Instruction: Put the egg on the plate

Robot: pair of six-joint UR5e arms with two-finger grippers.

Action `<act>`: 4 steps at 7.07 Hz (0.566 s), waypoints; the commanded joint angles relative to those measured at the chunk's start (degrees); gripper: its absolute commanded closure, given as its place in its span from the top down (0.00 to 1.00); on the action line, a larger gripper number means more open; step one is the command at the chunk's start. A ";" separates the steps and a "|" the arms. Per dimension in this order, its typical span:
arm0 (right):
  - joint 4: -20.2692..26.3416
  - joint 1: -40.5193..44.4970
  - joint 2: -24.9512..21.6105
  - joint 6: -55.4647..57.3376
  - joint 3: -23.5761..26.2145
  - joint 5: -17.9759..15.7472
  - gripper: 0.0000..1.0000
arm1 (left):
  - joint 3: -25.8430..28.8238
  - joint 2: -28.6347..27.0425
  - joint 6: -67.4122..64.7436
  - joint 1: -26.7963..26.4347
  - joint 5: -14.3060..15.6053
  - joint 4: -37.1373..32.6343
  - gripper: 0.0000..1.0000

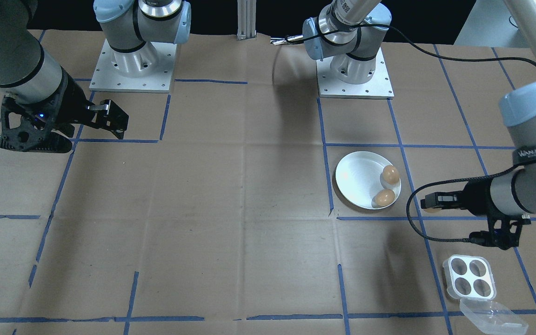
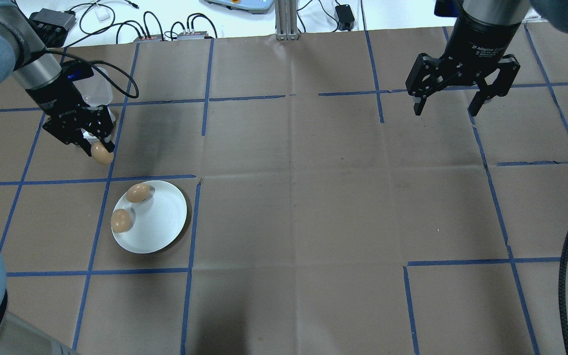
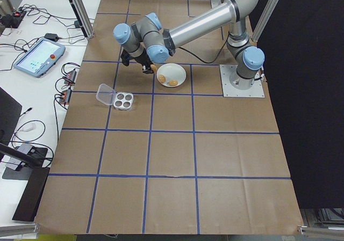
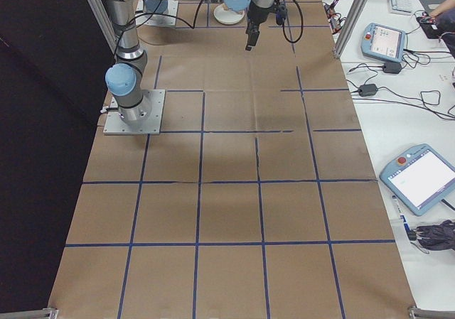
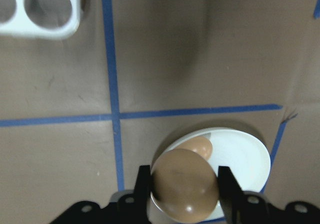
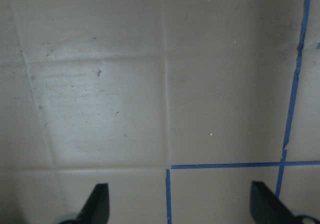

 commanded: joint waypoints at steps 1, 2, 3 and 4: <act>0.00 0.00 0.08 0.00 0.00 -0.09 1.00 | -13.87 3.38 -4.08 -0.07 -2.56 7.74 0.01; 0.00 0.00 -0.01 0.00 0.00 0.00 1.00 | -17.59 3.29 -5.74 -0.07 -3.02 13.62 0.05; 0.00 0.00 -0.01 0.00 0.00 0.00 1.00 | -19.45 3.20 -5.93 -0.07 -3.46 15.94 0.11; 0.00 0.00 -0.01 0.00 0.00 0.00 1.00 | -20.51 3.03 -6.02 -0.07 -5.37 16.23 0.20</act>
